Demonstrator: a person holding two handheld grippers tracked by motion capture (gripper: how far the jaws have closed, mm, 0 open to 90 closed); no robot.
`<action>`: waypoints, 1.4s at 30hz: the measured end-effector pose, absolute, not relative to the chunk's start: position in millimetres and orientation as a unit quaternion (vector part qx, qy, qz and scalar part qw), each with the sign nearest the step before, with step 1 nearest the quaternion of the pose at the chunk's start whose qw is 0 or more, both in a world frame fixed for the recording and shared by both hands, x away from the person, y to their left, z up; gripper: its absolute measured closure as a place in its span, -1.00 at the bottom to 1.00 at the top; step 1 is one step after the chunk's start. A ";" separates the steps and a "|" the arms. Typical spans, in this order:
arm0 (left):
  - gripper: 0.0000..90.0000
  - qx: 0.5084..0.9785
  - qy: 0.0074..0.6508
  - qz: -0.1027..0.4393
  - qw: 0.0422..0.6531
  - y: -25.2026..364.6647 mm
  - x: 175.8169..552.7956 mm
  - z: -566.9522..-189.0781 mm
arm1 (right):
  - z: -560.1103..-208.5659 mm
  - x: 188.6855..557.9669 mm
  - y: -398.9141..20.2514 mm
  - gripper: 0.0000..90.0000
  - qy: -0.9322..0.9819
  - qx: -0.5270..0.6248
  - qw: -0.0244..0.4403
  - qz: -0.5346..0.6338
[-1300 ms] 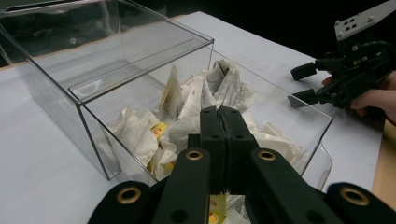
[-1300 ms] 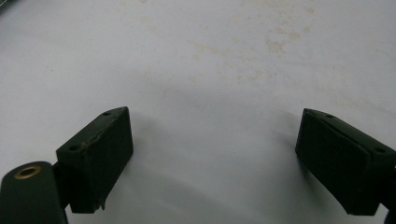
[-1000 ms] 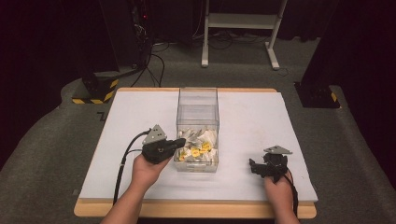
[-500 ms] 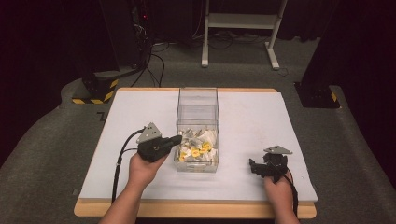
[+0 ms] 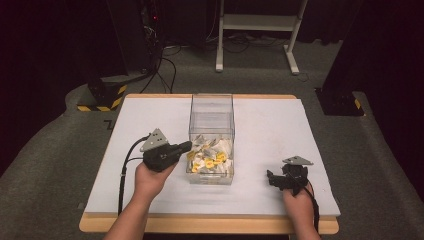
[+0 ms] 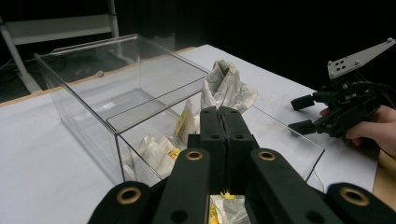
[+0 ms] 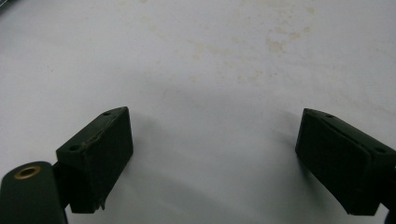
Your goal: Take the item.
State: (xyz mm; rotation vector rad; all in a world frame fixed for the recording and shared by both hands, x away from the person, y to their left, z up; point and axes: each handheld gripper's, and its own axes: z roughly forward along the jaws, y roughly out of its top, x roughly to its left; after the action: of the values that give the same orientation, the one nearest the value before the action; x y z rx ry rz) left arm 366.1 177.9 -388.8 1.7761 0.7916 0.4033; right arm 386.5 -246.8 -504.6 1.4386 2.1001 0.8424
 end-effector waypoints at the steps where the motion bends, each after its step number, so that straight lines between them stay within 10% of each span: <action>1: 0.98 0.751 0.333 0.172 0.544 177.9 365.5 -388.5 | -504.6 386.6 -246.8 -0.76 0.763 0.523 0.228 0.306; 42: 0.98 0.713 0.380 0.208 0.551 255.6 339.0 -386.0 | -504.5 386.5 -246.8 -0.76 0.763 0.522 0.228 0.306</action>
State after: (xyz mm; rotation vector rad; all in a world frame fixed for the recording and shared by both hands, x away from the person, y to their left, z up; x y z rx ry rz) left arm 339.0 255.6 -386.0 1.6867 0.8988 0.4928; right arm 386.5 -246.8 -504.5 1.4392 2.1012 0.8417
